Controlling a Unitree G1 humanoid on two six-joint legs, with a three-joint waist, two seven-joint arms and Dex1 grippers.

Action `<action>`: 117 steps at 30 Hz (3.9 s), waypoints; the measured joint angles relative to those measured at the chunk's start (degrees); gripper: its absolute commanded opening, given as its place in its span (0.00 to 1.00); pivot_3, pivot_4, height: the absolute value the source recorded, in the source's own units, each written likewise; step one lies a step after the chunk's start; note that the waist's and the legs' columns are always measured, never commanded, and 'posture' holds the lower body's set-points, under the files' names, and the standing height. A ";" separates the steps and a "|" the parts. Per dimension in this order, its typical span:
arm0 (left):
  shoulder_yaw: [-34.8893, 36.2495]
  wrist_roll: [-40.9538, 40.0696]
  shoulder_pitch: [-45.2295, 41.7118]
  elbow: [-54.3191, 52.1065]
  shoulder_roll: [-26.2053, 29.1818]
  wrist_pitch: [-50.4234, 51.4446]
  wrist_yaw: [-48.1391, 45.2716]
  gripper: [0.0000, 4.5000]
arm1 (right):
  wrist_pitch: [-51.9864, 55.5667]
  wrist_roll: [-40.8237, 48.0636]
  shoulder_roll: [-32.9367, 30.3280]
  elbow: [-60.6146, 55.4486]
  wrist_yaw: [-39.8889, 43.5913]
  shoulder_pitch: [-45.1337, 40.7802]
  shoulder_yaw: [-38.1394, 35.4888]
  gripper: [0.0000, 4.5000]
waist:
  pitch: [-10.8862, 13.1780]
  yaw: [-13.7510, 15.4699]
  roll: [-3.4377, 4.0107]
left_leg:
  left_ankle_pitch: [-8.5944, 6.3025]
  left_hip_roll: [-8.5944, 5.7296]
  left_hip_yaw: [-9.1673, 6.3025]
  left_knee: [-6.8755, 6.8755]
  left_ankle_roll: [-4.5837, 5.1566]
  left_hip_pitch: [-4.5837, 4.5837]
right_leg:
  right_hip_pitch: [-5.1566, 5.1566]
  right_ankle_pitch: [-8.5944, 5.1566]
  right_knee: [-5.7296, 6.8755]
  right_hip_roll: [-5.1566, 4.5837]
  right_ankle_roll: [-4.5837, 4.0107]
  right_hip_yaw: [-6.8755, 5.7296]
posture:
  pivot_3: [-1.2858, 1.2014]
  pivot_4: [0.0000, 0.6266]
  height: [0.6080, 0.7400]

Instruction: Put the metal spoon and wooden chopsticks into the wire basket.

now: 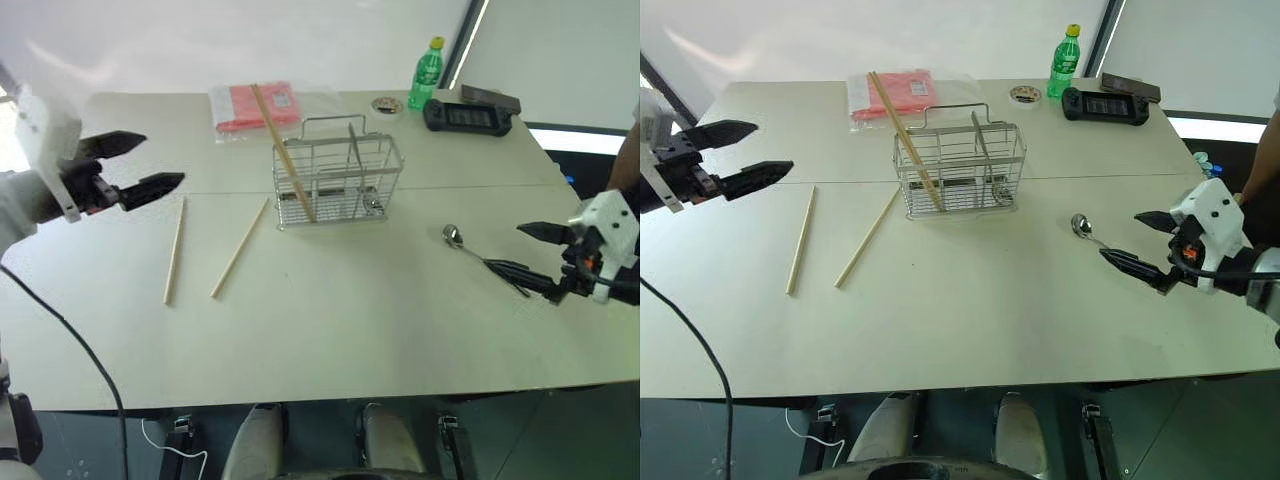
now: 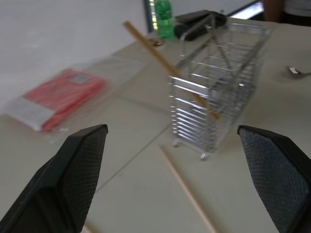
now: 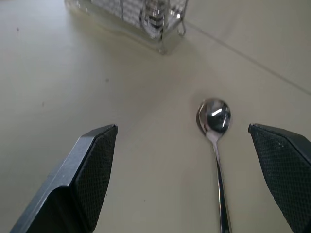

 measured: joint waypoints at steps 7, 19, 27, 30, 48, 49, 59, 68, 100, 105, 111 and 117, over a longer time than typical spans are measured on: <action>-1.74 -3.73 0.15 -5.06 2.00 1.99 -3.18 1.00 | -3.58 -9.03 -1.16 11.61 3.98 -11.29 13.75 0.99 | 0.08 -0.10 0.17 | 0.00 0.00 0.08 0.00 0.00 0.09 | 0.01 0.00 0.02 0.02 0.00 0.10 | 0.52 0.24 0.86; -1.21 -7.48 1.25 -9.30 3.70 3.43 -4.19 1.00 | -4.12 -22.91 4.65 35.76 8.84 -34.35 31.11 0.99 | 0.14 -0.20 0.24 | 0.00 0.01 0.11 -0.04 0.00 0.11 | 0.00 0.02 0.04 0.10 0.08 0.21 | 0.52 0.24 0.86; 0.87 -9.36 3.15 -12.16 4.66 4.47 -3.60 1.00 | -9.29 -28.94 8.16 46.25 11.62 -37.89 34.78 0.99 | 0.15 -0.24 0.26 | 0.01 0.02 0.11 -0.04 -0.01 0.15 | 0.01 0.08 0.10 0.16 0.20 0.25 | 0.52 0.24 0.86; 1.54 -10.65 3.92 -12.74 5.87 5.45 -3.77 1.00 | -9.76 -30.08 9.54 48.91 12.45 -39.33 34.80 0.99 | 0.17 -0.30 0.29 | 0.01 0.02 0.12 -0.04 -0.02 0.18 | 0.01 0.08 0.12 0.16 0.21 0.28 | 0.52 0.24 0.86; 3.05 -13.25 6.81 -15.04 8.62 6.17 -6.57 1.00 | -10.95 -31.99 12.37 51.82 13.09 -40.87 34.04 0.01 | 0.17 -0.33 0.28 | 0.01 0.07 0.16 -0.07 -0.02 0.49 | 0.27 0.06 0.13 0.22 0.16 0.35 | 0.52 0.24 0.86; 2.94 -13.25 6.72 -14.79 8.62 5.89 -6.53 1.00 | -10.97 -32.01 12.38 51.72 13.06 -40.88 33.92 0.01 | 0.16 -0.33 0.28 | 0.01 0.07 0.16 -0.07 -0.02 0.49 | 0.28 0.07 0.13 0.22 0.18 0.35 | 0.52 0.24 0.86; 0.88 -12.57 4.77 -13.05 8.61 5.09 -6.48 1.00 | -11.07 -31.82 12.38 50.16 12.57 -39.45 32.19 0.01 | 0.18 -0.28 0.29 | 0.01 0.07 0.18 -0.10 -0.02 0.49 | 0.27 0.07 0.13 0.23 0.20 0.37 | 0.52 0.24 0.86; 0.07 -10.39 1.24 -8.17 8.18 2.98 -4.99 1.00 | 3.73 -14.97 12.50 19.89 16.10 -32.31 20.47 0.01 | 0.23 -0.23 0.35 | 0.00 0.11 0.16 -0.16 -0.01 0.51 | 0.22 0.06 0.23 0.27 0.27 0.39 | 0.52 0.24 0.86; -4.17 -7.91 -6.66 -4.41 5.18 1.96 -2.34 1.00 | -9.88 -4.31 46.12 40.90 -19.78 -60.04 8.32 0.01 | 0.23 -0.90 0.31 | 0.02 0.12 0.14 -0.24 -0.01 0.50 | 0.04 0.09 0.47 0.33 0.28 0.42 | 0.52 0.24 0.86; -4.16 -8.26 -6.68 -4.82 5.18 2.63 -1.87 1.00 | -15.74 -7.16 47.40 44.76 -18.66 -59.57 10.13 0.01 | 0.23 -1.74 0.31 | 0.02 0.13 0.12 -0.24 -0.01 0.51 | 0.00 0.09 0.54 0.34 0.29 0.42 | 0.52 0.24 0.86; -4.13 -8.35 -6.81 -4.83 5.19 3.24 -1.62 1.00 | -19.72 -9.76 48.96 46.00 -19.19 -55.65 11.52 0.01 | 0.23 -1.83 0.31 | 0.02 0.14 0.12 -0.24 -0.01 0.52 | -0.07 0.08 0.71 0.35 0.29 0.44 | 0.52 0.24 0.86; -4.14 -8.34 -8.19 -4.78 5.18 3.29 -1.44 1.00 | -19.97 -10.99 49.72 46.16 -21.39 -53.77 12.08 0.15 | 0.23 -1.69 0.31 | 0.03 0.14 0.11 -0.23 -0.02 0.54 | -0.05 0.08 0.76 0.35 0.29 0.44 | 0.52 0.24 0.86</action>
